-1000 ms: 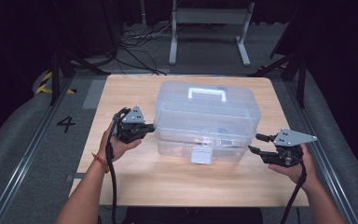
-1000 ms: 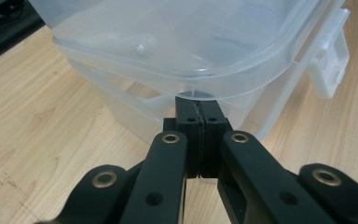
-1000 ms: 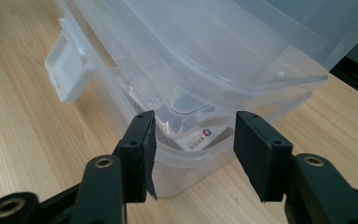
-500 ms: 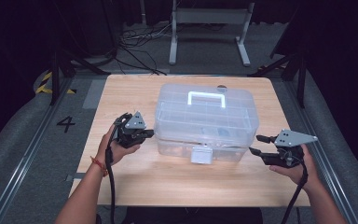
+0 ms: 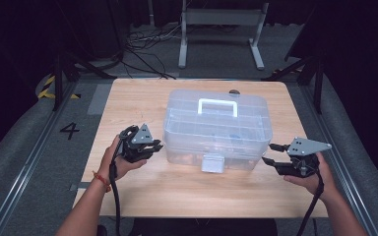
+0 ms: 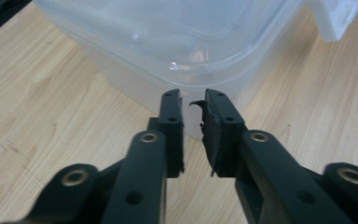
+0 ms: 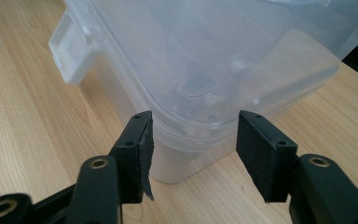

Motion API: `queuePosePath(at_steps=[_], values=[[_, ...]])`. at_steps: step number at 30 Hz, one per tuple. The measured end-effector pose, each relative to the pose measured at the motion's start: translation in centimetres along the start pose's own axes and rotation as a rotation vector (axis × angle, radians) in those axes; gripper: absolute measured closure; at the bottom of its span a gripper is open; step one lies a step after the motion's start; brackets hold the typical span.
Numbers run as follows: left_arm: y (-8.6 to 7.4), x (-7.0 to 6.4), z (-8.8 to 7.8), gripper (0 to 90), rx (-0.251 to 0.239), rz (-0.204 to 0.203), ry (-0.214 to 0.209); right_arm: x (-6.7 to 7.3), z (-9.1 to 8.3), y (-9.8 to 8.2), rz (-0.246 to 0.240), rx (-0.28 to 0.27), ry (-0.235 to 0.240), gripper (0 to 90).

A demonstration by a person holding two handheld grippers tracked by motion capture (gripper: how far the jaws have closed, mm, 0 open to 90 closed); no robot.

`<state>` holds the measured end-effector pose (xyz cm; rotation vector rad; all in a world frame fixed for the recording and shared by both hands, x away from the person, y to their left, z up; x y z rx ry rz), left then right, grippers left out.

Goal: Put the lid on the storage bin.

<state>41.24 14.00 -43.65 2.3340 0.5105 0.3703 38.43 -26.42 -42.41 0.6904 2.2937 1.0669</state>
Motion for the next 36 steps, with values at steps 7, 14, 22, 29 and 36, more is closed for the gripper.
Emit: queuePosePath(at_steps=[7,14,22,29,36], values=[[-1.2,-0.3,-0.9,69.0,0.020,0.011,0.029,-0.1,-0.2,0.2,-0.020,0.018,-0.006,47.0],[-3.5,-0.5,-1.3,58.9,0.066,-0.012,0.057,-0.1,-0.6,-1.7,-0.018,0.055,-0.008,45.7],[-6.4,-1.1,-1.2,53.3,0.117,-0.049,0.051,-0.6,-1.2,-4.1,0.001,0.080,-0.026,44.2],[-9.1,-1.3,-0.7,40.4,0.151,-0.120,0.017,-1.5,-1.8,-7.4,0.073,0.109,-0.040,42.0],[-11.1,-1.3,-0.6,29.9,0.129,-0.180,0.004,-2.7,-2.2,-11.1,0.201,0.114,-0.083,37.6]])
Point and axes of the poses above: each handheld gripper's, and its own axes: z roughly forward along the jaws, y roughly out of its top, x roughly to its left, the point moved 7 cm from there along z, roughly forward along the jaws, and after that the axes turned 4 degrees about -y, right-handed, at the moved point
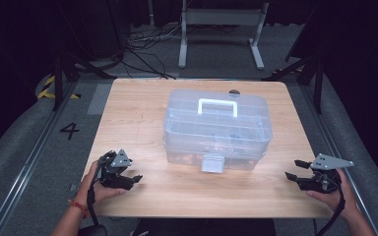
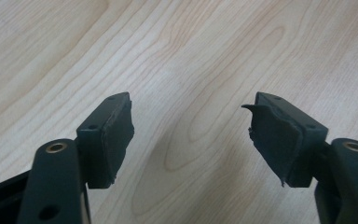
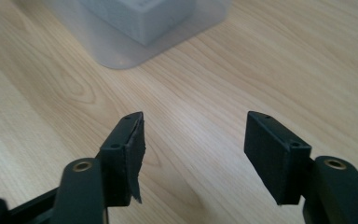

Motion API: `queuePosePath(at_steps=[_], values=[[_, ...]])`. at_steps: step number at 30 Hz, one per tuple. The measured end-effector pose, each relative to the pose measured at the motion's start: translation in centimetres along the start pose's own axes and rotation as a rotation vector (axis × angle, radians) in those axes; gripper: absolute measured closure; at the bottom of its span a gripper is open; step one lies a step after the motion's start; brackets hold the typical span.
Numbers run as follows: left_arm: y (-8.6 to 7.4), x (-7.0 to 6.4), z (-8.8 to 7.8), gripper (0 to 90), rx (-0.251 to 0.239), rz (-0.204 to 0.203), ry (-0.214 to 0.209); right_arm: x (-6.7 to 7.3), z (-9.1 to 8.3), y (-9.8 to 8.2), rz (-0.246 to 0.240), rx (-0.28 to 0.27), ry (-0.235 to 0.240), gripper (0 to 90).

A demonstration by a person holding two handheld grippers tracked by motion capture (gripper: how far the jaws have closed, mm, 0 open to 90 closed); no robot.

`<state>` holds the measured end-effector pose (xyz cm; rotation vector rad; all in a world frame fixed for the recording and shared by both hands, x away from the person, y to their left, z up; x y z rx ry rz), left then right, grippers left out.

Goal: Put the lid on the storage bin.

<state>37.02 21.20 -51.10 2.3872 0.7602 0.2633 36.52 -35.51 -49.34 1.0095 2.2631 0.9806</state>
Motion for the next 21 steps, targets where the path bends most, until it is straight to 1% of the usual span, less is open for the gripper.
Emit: queuePosePath(at_steps=[2,3,4,5,7,9,10,11,12,13,14,15,17,18,21], values=[[-0.5,0.2,0.2,26.5,0.000,-0.012,-0.002,-0.5,0.2,-0.8,0.041,-0.005,-0.014,35.2],[-0.8,0.2,0.3,25.2,0.007,-0.028,-0.002,-0.8,0.2,-1.1,0.054,-0.006,-0.021,33.9],[-1.1,0.3,0.5,23.1,0.013,-0.034,-0.010,-1.0,0.3,-1.5,0.073,-0.005,-0.031,33.1],[-1.5,0.3,0.8,21.8,0.023,-0.049,-0.013,-1.2,0.4,-1.7,0.081,-0.006,-0.038,32.4],[-1.8,0.5,0.8,20.0,-0.008,-0.084,-0.029,-1.7,0.7,-2.4,0.113,-0.004,-0.055,29.3],[-2.1,0.8,0.8,18.5,-0.033,-0.099,-0.010,-2.1,1.0,-3.0,0.142,-0.004,-0.069,28.5],[-2.2,0.9,0.8,16.9,-0.060,-0.103,-0.005,-2.2,1.0,-3.2,0.150,-0.003,-0.073,27.5],[-2.4,0.8,1.0,15.6,-0.095,-0.106,-0.011,-2.3,1.2,-3.5,0.158,-0.007,-0.078,26.2],[-2.4,0.8,0.9,14.8,-0.101,-0.102,-0.010,-2.4,1.4,-3.9,0.168,0.004,-0.084,25.8],[-2.4,0.8,1.0,14.8,-0.103,-0.105,-0.011,-2.5,1.5,-4.2,0.166,0.026,-0.091,24.7],[-2.4,0.9,0.9,14.9,-0.102,-0.102,-0.005,-2.6,1.5,-4.2,0.172,0.033,-0.102,22.8],[-2.4,0.8,0.9,14.8,-0.103,-0.108,-0.011,-2.7,1.5,-4.2,0.178,0.031,-0.108,22.4],[-2.4,0.7,1.0,14.8,-0.104,-0.114,-0.006,-2.7,1.5,-4.3,0.184,0.038,-0.106,22.3],[-2.5,0.7,0.9,14.9,-0.104,-0.115,-0.003,-2.7,1.7,-4.3,0.194,0.055,-0.091,20.8],[-2.5,0.7,0.9,14.9,-0.104,-0.116,-0.003,-2.6,1.7,-4.3,0.193,0.055,-0.091,20.4]])
Point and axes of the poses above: each handheld gripper's, and its own axes: z roughly forward along the jaws, y roughly out of its top, x roughly to its left, the point moved 7 cm from there along z, roughly forward along the jaws, and after that the axes turned 4 degrees about -y, right-handed, at the moved point
